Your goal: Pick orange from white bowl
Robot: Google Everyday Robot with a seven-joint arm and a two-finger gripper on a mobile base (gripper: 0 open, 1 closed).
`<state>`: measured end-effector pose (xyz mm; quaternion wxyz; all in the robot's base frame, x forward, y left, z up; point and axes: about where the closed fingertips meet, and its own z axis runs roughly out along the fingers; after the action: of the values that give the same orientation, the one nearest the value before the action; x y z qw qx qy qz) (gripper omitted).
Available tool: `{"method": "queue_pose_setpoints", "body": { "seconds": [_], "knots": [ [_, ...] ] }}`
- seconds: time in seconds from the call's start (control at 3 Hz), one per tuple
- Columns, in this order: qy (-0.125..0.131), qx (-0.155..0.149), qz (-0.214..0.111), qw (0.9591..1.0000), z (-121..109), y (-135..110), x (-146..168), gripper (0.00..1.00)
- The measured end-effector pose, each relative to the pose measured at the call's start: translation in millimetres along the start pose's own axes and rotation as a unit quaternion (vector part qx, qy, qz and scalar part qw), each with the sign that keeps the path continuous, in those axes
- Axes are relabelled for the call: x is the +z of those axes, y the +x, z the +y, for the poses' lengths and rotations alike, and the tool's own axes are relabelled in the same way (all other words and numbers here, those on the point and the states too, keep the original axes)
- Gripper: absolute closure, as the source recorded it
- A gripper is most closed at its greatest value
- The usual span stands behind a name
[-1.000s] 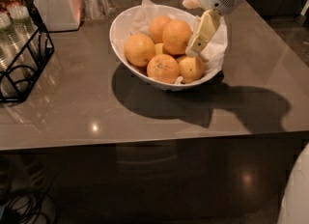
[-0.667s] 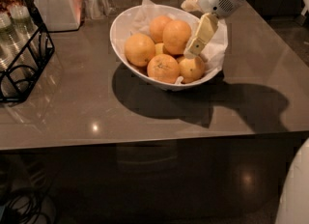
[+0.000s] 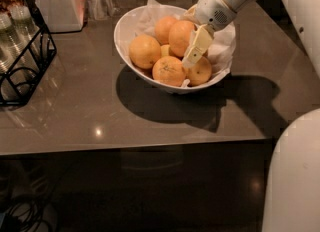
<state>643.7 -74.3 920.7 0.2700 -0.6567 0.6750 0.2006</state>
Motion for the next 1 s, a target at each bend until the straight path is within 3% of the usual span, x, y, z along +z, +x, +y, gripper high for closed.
{"method": "queue_pose_setpoints", "body": {
  "seconds": [1.0],
  "knots": [
    [0.000,0.000,0.000,1.0000,-0.4,0.1,0.8,0.66]
  ]
}}
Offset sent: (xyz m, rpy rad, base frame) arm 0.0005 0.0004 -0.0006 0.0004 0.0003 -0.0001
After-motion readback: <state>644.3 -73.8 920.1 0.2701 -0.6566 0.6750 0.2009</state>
